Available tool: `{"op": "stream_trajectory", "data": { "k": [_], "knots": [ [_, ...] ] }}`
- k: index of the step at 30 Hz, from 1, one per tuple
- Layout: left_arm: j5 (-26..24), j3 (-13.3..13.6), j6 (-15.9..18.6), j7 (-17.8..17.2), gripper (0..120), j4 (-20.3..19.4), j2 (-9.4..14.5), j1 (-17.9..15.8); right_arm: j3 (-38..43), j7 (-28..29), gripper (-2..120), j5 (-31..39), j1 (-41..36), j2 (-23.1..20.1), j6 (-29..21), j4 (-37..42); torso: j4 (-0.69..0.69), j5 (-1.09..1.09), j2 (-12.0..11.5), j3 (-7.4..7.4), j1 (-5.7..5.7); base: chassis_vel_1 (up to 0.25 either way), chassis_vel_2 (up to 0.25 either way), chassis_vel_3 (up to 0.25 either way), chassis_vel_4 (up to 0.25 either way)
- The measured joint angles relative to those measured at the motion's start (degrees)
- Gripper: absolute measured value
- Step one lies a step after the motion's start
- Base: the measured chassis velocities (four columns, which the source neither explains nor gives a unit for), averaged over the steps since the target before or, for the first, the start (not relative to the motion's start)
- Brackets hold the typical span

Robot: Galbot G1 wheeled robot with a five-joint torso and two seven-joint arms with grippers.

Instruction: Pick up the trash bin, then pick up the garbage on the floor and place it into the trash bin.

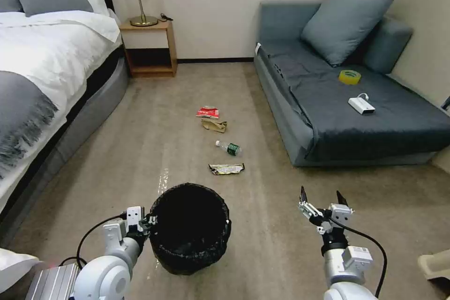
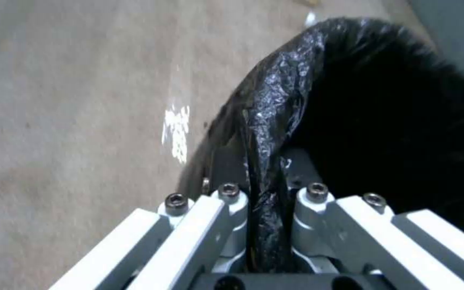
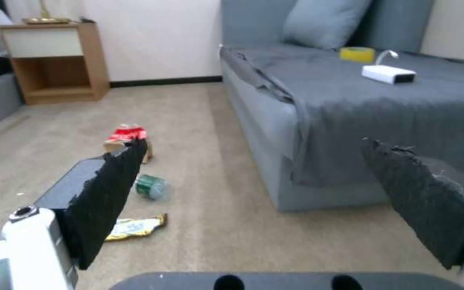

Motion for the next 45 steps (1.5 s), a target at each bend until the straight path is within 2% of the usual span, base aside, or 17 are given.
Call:
{"op": "stream_trajectory", "data": {
  "k": [4,8,12,15,18,25,41,45],
  "knots": [
    [2.6,-1.8,-1.9,1.0,5,-1.9,-0.7,0.3,-0.9,-0.4,100,0.1,-0.2,-1.6,-0.2,0.1,0.01,0.01,0.0,0.00,0.00,0.000,0.000,0.000,0.000],
    [6.2,-4.8,-5.6,2.7,5,-3.5,-2.4,0.2,-1.6,-1.0,100,0.6,-0.9,-4.1,-1.3,0.5,0.00,0.01,0.0,0.00,0.00,0.000,0.000,0.000,0.000],
    [6.9,-5.7,-6.2,2.9,5,-3.8,-2.8,0.2,-1.8,-1.3,100,0.7,-1.0,-4.8,-1.5,0.6,0.00,0.01,0.0,0.00,0.00,0.000,0.000,0.000,0.000],
    [6.9,-8.3,-6.7,2.4,5,-4.7,-4.0,0.3,-2.3,-1.8,100,1.1,-1.3,-6.3,-2.2,0.9,0.00,0.01,0.0,0.00,0.00,0.000,0.000,0.000,0.000],
    [6.7,-9.1,-6.9,1.8,5,-4.7,-4.2,0.2,-2.6,-1.3,100,1.7,-1.5,-6.4,-3.2,1.4,0.00,0.01,0.0,0.00,0.00,0.000,0.000,0.000,0.000],
    [5.5,-9.2,-6.9,1.5,5,-4.5,-4.2,0.2,-3.0,-0.7,100,2.4,-1.8,-6.2,-5.2,2.6,0.00,0.00,0.0,0.00,0.00,0.000,0.000,0.000,0.000],
    [4.8,-8.9,-6.9,1.2,5,-5.0,-4.6,0.3,-2.8,-1.7,100,1.9,-2.0,-5.9,-5.3,3.1,0.00,0.00,0.0,0.00,0.00,0.000,0.000,0.000,0.000],
    [4.8,-9.6,-6.9,0.8,5,-4.9,-5.1,0.3,-2.7,-2.0,100,1.7,-1.9,-5.8,-5.3,3.1,0.00,0.00,0.0,0.00,0.00,0.000,0.000,0.000,0.000]
  ]
}}
